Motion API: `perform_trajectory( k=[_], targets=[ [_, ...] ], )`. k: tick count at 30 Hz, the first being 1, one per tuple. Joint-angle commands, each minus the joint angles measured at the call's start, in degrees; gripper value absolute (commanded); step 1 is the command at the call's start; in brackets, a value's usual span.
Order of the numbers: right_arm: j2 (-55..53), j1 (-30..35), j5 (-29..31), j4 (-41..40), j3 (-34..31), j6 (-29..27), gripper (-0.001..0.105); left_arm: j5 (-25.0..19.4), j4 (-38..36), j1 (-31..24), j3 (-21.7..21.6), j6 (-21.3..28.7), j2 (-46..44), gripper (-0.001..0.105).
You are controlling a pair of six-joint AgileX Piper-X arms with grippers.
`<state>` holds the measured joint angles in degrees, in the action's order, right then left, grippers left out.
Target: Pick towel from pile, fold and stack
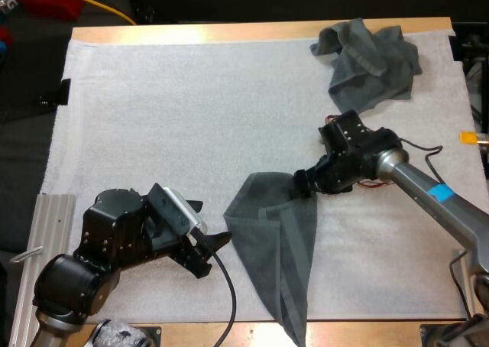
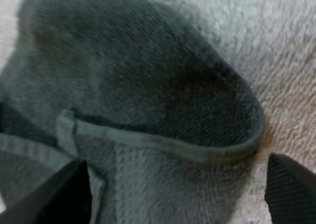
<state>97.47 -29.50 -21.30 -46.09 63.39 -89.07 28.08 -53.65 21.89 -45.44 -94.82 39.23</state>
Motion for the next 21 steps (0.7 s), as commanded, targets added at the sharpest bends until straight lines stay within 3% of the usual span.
perform_trajectory(
  k=[1, 11, 16, 21],
  targets=[
    [0.6, 0.2, -0.9, 0.3, 0.1, 0.4, 0.071, 0.4, 0.0, 0.1, -0.4, 0.2, -0.4, 0.071],
    [4.8, 0.2, -3.3, 0.7, 0.1, 0.7, 0.069, 0.4, 0.0, 0.1, -0.4, 0.4, -0.4, 0.071],
    [5.1, 0.2, -3.3, 0.7, 0.1, 0.7, 0.041, 0.4, 0.0, 0.1, -0.4, 0.4, -0.4, 0.071],
    [5.1, 0.2, -3.3, 1.7, 0.1, 0.7, 0.021, 0.4, 0.0, 0.1, -0.4, 0.4, -0.4, 0.071]
  ],
)
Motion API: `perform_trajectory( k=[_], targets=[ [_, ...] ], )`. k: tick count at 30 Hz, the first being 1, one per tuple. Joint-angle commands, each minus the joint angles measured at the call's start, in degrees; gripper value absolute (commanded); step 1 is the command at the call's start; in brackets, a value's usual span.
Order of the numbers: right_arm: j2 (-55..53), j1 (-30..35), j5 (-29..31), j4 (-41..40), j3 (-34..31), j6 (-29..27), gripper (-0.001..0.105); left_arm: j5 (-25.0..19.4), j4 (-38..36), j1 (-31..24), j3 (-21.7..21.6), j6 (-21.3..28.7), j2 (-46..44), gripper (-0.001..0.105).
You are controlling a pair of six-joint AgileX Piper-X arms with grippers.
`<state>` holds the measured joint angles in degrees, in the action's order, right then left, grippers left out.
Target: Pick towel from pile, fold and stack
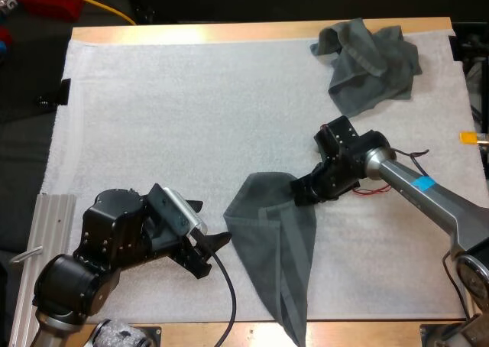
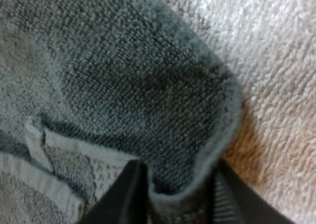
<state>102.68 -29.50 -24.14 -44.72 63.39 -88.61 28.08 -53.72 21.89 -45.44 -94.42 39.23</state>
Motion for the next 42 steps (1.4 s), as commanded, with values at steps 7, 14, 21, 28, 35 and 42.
perform_trajectory(
  k=[7, 14, 21, 28, 35, 42],
  targets=[
    [-0.4, 0.2, -0.4, 0.6, 1.3, -0.9, 0.000, 0.4, 0.0, 0.1, -0.4, 0.0, -0.4, 0.071],
    [-1.2, 0.2, 10.5, -3.7, 8.7, -9.0, 0.000, 0.4, 0.0, 0.1, -0.4, 0.0, -0.4, 0.071],
    [-1.2, 0.2, 18.6, -1.2, 16.8, -14.5, 0.000, 0.4, 0.0, 0.1, -0.4, 0.1, -0.4, 0.071],
    [-0.7, 0.2, 19.1, 8.1, 17.6, -14.5, 0.000, 0.4, 0.0, 0.1, -0.4, 0.5, -0.4, 0.071],
    [0.0, 0.2, 22.3, 8.3, 17.6, -12.2, 0.012, 0.4, 0.0, 0.1, -0.4, 0.5, -0.4, 0.071],
    [0.0, 0.2, 21.8, 5.6, 17.6, -11.6, 0.054, 0.4, 0.0, 0.1, -0.4, 0.5, -0.4, 0.071]
  ],
)
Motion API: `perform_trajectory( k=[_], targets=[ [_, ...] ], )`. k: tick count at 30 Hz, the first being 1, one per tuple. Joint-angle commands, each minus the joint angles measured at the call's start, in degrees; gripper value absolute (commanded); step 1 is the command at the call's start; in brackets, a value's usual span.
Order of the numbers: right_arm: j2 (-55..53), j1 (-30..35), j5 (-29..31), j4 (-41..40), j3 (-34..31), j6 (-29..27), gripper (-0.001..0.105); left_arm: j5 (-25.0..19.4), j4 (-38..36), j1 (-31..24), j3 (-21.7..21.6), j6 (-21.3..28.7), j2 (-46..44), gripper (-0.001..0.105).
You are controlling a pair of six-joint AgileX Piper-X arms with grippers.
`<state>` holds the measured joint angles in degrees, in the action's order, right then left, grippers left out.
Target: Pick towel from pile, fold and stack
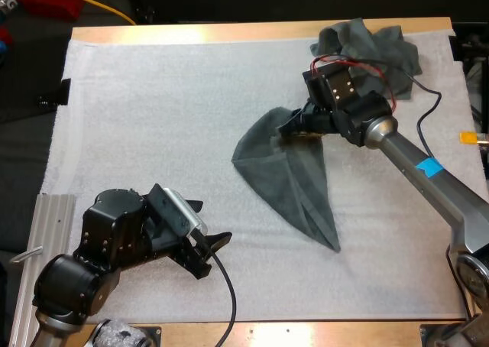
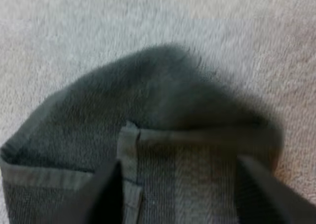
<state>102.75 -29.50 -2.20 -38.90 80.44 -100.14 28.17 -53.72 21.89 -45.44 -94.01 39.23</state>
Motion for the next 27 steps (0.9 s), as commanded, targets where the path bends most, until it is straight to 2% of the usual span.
perform_trajectory(
  k=[1, 4, 7, 27],
  targets=[
    [-0.1, 0.2, -1.5, -0.4, 0.6, -0.2, 0.054, 0.3, 0.0, 0.1, -0.4, 0.1, -0.4, 0.071],
    [-0.1, 0.2, -9.0, -1.3, 0.6, -0.4, 0.051, 0.3, 0.0, 0.1, -0.4, 0.1, -0.4, 0.071],
    [0.7, 0.2, -12.4, -2.0, 0.4, -1.2, 0.049, 0.3, 0.0, 0.1, -0.4, 0.1, -0.4, 0.071],
    [11.0, 0.0, -17.2, -2.1, 0.1, -0.2, 0.049, 0.3, 0.0, 0.1, -0.4, 0.1, -0.4, 0.071]
  ],
)
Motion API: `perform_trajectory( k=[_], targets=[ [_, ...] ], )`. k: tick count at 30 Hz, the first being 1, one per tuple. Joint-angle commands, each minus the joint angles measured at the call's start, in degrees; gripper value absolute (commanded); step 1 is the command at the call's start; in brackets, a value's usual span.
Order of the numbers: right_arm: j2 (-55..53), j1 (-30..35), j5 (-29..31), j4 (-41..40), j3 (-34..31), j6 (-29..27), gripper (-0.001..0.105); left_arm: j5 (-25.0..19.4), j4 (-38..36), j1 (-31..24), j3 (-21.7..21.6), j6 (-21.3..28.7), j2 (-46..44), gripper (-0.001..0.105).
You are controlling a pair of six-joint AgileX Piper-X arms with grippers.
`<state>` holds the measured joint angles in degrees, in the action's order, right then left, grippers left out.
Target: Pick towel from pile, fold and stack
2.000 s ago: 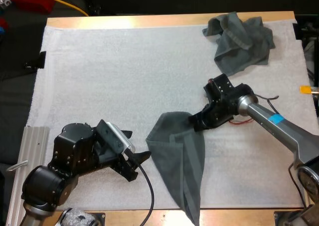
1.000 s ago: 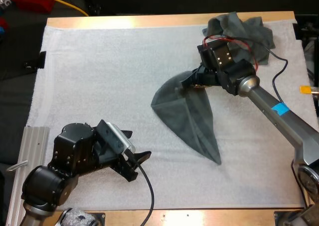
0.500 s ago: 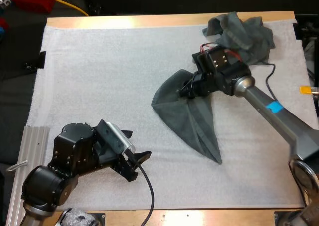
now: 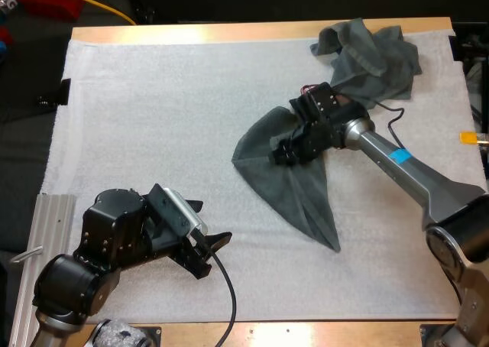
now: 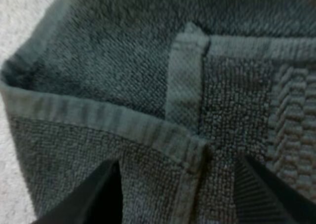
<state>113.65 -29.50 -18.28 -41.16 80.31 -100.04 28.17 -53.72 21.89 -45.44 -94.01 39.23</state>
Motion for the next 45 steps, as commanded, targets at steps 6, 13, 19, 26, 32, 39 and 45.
perform_trajectory(
  k=[6, 13, 19, 26, 32, 39, 45],
  targets=[
    [1.6, 0.0, -1.5, 0.8, 0.2, 0.3, 0.049, 0.3, 0.0, 0.1, -0.4, 0.1, -0.4, 0.071],
    [2.2, 0.0, -4.5, 2.3, 0.2, 3.6, 0.028, 0.3, 0.0, 0.1, -0.4, 0.1, -0.4, 0.071],
    [3.3, 0.0, -4.9, 2.2, 0.2, 6.2, 0.026, 0.1, -0.1, 0.1, -0.3, 0.1, -0.4, 0.071],
    [3.3, -0.2, -6.4, 2.2, 0.2, 6.4, 0.008, -1.2, -0.5, 0.1, 0.3, 0.1, -0.4, 0.071],
    [2.4, -2.1, -8.6, 2.1, 0.2, 6.4, 0.000, -1.2, -0.5, 0.1, 0.3, 0.1, -0.4, 0.071],
    [0.4, -6.9, -8.6, 2.3, 0.2, 5.9, 0.000, -1.2, -0.1, 0.1, 0.3, 0.1, -0.4, 0.071],
    [-0.1, -11.8, -9.6, 2.3, 0.3, 7.5, 0.000, -1.2, 0.0, 0.1, 0.3, 0.1, -0.4, 0.071]
  ],
)
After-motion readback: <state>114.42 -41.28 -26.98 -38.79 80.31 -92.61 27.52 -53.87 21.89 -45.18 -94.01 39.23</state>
